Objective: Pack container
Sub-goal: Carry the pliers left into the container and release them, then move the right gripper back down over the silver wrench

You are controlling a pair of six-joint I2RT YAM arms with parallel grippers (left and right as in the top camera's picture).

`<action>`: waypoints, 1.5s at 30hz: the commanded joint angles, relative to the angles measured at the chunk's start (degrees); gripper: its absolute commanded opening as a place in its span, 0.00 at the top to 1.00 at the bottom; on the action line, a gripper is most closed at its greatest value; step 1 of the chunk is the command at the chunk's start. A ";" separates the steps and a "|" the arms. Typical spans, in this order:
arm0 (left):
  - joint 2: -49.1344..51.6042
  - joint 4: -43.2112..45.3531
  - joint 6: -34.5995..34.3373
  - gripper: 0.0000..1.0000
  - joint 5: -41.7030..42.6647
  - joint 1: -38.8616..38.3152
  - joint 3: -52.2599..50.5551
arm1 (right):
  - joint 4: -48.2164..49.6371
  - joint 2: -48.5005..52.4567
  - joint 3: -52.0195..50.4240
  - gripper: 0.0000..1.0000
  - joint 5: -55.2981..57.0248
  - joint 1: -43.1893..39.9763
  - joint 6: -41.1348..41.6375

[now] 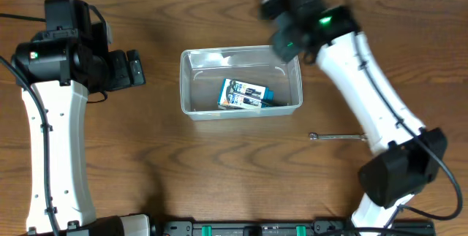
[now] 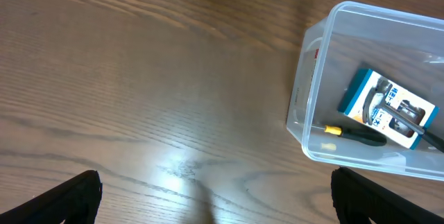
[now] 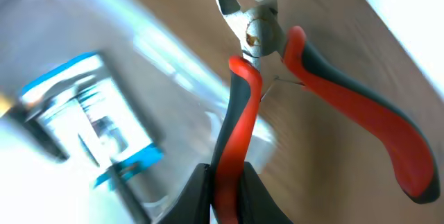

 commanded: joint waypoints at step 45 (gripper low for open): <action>0.22 -0.39 0.59 0.02 -0.46 -0.02 -0.02 | -7.19 -4.48 9.60 0.01 26.38 -1.27 46.34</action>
